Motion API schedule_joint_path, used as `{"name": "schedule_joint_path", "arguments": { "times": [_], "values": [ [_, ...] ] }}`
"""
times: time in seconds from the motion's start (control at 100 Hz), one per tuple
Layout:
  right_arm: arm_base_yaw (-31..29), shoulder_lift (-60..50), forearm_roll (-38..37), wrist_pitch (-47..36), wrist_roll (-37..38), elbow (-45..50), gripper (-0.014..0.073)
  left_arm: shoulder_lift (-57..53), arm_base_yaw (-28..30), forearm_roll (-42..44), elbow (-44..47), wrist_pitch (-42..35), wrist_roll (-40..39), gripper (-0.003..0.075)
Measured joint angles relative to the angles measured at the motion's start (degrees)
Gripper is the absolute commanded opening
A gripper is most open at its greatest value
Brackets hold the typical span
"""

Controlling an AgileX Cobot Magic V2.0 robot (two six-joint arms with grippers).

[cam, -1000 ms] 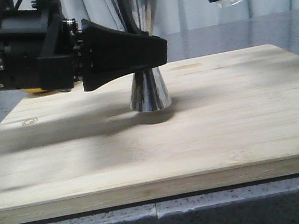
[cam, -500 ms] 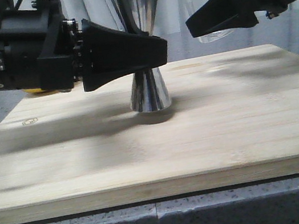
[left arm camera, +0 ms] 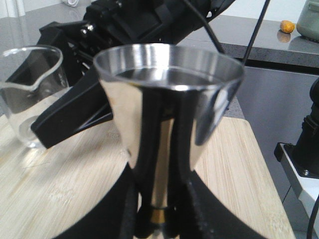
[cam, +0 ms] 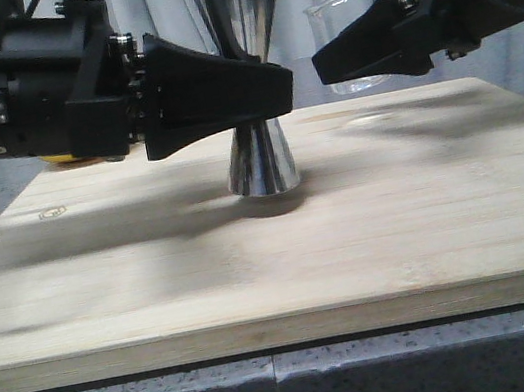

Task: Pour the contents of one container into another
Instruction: 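Lower the glass beaker onto the board beside the jigger with the right gripper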

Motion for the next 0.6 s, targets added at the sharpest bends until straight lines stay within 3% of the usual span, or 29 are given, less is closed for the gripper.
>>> {"name": "schedule_joint_path", "arguments": {
  "times": [0.6],
  "values": [
    [-2.7, 5.5, 3.72, -5.83, -6.36, 0.0, 0.0187, 0.0, 0.0, 0.0, 0.0, 0.0, 0.0, -0.0018]
  ]
}}
